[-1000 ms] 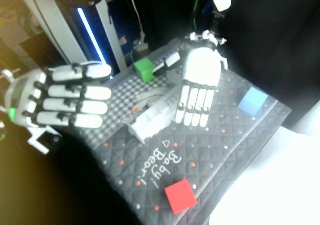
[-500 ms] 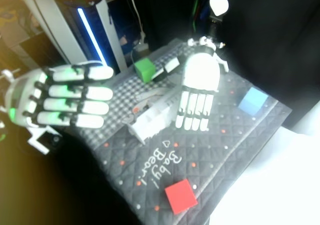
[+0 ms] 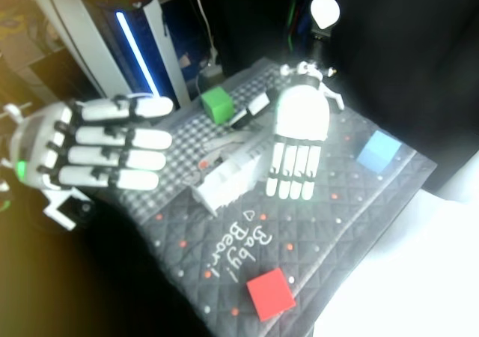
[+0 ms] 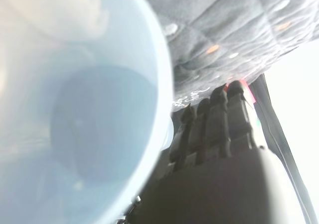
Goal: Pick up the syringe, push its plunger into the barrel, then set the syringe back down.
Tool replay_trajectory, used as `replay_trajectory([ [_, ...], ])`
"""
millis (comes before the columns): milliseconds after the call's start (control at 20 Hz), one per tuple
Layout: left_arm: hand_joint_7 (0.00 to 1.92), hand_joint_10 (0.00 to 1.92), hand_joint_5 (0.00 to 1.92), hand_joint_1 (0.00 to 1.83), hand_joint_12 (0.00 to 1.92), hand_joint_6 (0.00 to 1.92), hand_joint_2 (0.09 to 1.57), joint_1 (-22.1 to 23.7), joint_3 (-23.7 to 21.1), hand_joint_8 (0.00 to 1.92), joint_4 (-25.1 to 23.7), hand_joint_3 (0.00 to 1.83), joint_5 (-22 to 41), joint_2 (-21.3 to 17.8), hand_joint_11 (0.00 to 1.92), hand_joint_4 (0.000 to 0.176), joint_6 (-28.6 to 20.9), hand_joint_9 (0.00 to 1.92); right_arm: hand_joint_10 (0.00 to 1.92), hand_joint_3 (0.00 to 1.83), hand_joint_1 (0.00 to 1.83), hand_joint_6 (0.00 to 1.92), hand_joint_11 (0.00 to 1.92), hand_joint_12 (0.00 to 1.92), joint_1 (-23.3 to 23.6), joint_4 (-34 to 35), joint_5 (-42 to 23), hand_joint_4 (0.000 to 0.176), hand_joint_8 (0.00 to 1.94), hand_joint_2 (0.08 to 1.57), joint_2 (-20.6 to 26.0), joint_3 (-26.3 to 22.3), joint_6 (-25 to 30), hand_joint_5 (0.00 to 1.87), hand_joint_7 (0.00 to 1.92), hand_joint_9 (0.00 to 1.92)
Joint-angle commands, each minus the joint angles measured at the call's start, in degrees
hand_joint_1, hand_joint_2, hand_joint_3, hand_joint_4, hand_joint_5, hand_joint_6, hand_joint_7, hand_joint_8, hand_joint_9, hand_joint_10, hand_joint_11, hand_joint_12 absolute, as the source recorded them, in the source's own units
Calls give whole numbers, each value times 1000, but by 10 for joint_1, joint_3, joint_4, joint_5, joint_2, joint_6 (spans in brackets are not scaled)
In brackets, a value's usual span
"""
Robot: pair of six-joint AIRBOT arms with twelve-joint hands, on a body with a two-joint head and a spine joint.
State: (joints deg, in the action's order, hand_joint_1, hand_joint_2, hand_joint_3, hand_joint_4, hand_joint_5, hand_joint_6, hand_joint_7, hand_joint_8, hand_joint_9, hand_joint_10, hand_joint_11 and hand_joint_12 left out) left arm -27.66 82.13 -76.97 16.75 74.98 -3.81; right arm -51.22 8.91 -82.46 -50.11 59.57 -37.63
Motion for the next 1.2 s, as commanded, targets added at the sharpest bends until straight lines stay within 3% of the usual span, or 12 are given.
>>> replay_trajectory([
  [0, 7, 0, 0, 349, 0, 0, 707, 0, 2, 0, 7, 8, 13, 5, 0, 0, -2, 5, 6, 0, 617, 1, 174, 65, 10, 6, -70, 77, 6, 722, 1, 3, 4, 119, 202, 215],
  [150, 34, 2, 11, 243, 4, 0, 677, 0, 7, 1, 5, 0, 9, 9, 7, 0, -2, 35, 7, 8, 541, 2, 169, 60, 10, 6, -70, 79, 6, 747, 1, 3, 4, 123, 206, 225],
  [250, 45, 3, 30, 473, 1, 9, 707, -1, 8, 7, 5, 6, 9, 9, 3, 0, -2, 20, 6, 0, 622, 3, 172, 59, 10, 6, -70, 95, 6, 717, 1, 3, 4, 124, 214, 228],
  [400, 49, 17, 36, 512, 6, 13, 715, -2, 8, 12, 5, 7, 11, 9, 15, 0, -3, 48, 9, 0, 633, 1, 181, 60, 10, 6, -70, 95, 4, 696, 1, 3, 4, 123, 218, 243],
  [500, 162, 10, 128, 908, 88, 3, 835, -3, 8, 5, 5, 4, 14, 10, 124, 0, -5, 175, 7, 0, 607, 0, 176, 56, 10, 6, -70, 100, 6, 716, 1, 3, 4, 115, 226, 244],
  [600, 266, 5, 198, 1067, 468, 5, 869, -4, 11, 8, 6, 0, 16, 13, 124, 0, -7, 319, 7, 0, 637, 0, 174, 54, 10, 6, -70, 111, 0, 687, 1, 3, 4, 102, 216, 247],
  [650, 266, 5, 198, 1067, 468, 5, 869, -5, 14, 8, 5, 0, 18, 14, 124, 0, -12, 319, 7, 0, 637, 0, 174, 54, 10, 6, -70, 111, 0, 687, 1, 3, 4, 102, 216, 247],
  [700, 353, 2, 271, 1138, 846, 1, 1006, -6, 18, 1, 4, 0, 22, 15, 124, 0, -22, 434, 3, 14, 564, 4, 145, 40, 10, 6, -70, 86, 3, 747, 1, 3, 4, 113, 222, 241],
  [750, 414, 8, 337, 1187, 940, 5, 1051, -7, 25, 5, 4, 1, 29, 17, 176, 0, -40, 490, 6, 2, 549, 1, 164, 48, 10, 6, -71, 96, 4, 722, 1, 3, 4, 106, 226, 250],
  [950, 626, 15, 540, 1267, 964, 10, 1072, -7, 39, 7, 7, 0, 37, 18, 322, 0, -59, 671, 1, 0, 555, 6, 163, 46, 10, 6, -71, 89, 3, 714, 1, 3, 4, 121, 227, 242],
  [1100, 768, 23, 747, 1373, 1000, 27, 1179, -5, 42, 4, 13, 5, 37, 17, 417, 0, -59, 824, 3, 5, 565, 7, 166, 45, 10, 6, -71, 100, 0, 729, 1, 3, 4, 131, 219, 249],
  [1150, 828, 1045, 820, 1678, 1599, 31, 1160, -4, 46, 4, 18, 0, 36, 18, 609, 0, -59, 690, 2, 14, 519, 7, 171, 47, 10, 6, -71, 91, 2, 749, 1, 3, 5, 133, 223, 249],
])
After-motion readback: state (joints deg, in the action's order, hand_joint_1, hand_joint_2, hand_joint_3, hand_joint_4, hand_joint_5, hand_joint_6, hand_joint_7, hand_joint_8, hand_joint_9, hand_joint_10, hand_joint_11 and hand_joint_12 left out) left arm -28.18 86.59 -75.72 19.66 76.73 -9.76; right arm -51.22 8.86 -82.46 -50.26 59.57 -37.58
